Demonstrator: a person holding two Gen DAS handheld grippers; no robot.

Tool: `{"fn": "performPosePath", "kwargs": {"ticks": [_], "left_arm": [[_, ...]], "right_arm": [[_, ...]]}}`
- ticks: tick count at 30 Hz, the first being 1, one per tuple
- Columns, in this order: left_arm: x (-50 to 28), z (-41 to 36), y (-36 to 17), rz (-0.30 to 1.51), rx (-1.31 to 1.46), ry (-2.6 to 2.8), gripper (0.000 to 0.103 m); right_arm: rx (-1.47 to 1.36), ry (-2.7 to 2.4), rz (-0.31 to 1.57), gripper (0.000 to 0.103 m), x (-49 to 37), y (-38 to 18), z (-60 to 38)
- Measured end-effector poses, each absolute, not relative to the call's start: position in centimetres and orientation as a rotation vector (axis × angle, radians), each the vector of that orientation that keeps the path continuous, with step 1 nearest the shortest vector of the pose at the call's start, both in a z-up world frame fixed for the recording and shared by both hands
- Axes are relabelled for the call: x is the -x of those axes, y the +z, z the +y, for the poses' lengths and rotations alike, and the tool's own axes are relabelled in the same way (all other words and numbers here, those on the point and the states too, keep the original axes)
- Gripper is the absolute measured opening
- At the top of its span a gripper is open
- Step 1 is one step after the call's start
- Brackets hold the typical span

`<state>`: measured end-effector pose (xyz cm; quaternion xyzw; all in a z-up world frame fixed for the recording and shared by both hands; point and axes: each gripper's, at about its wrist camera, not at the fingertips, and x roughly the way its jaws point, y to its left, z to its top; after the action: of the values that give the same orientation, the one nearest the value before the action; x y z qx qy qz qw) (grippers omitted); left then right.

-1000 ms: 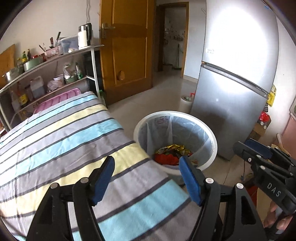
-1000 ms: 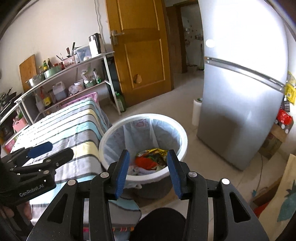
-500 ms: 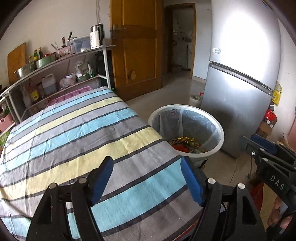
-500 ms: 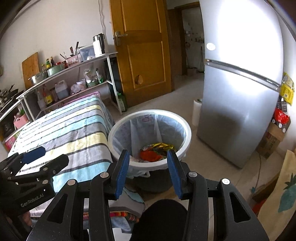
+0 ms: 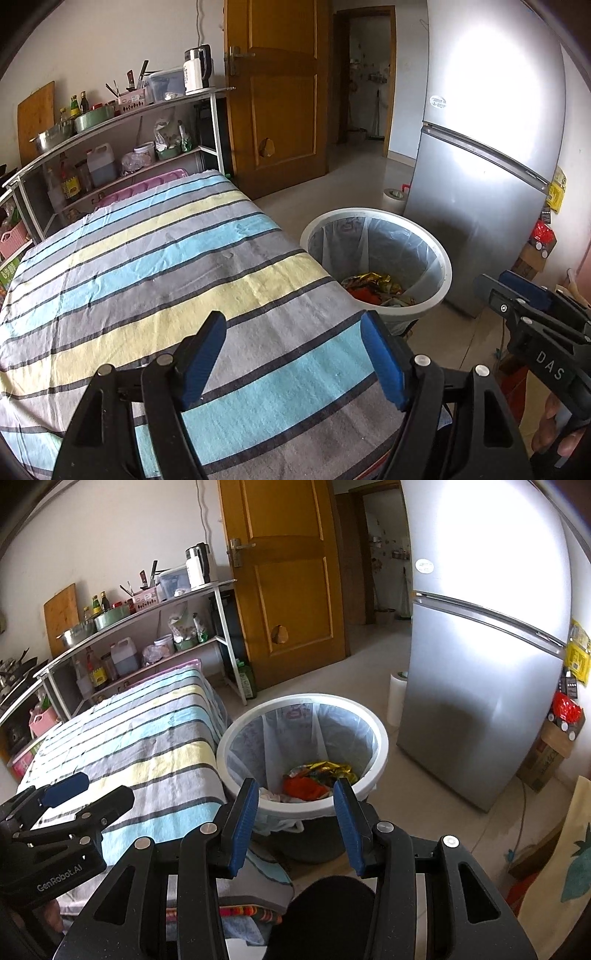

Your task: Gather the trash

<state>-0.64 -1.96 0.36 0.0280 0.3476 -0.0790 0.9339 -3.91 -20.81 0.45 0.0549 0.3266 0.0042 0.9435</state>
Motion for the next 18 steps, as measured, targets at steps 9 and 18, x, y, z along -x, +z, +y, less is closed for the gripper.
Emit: {"fn": "performPosePath", "kwargs": {"ticks": [9,18], "left_arm": [[0.63,-1.98,0.45,0.711,-0.060,-0.155,0.077],[0.66,-2.03,0.49,0.711,-0.059,-0.155,0.077]], "right_arm": [[-0.104,0.015,0.664,0.044,3.77,0.36,-20.72],[-0.103,0.017,0.662,0.044,3.75,0.36,-20.76]]}}
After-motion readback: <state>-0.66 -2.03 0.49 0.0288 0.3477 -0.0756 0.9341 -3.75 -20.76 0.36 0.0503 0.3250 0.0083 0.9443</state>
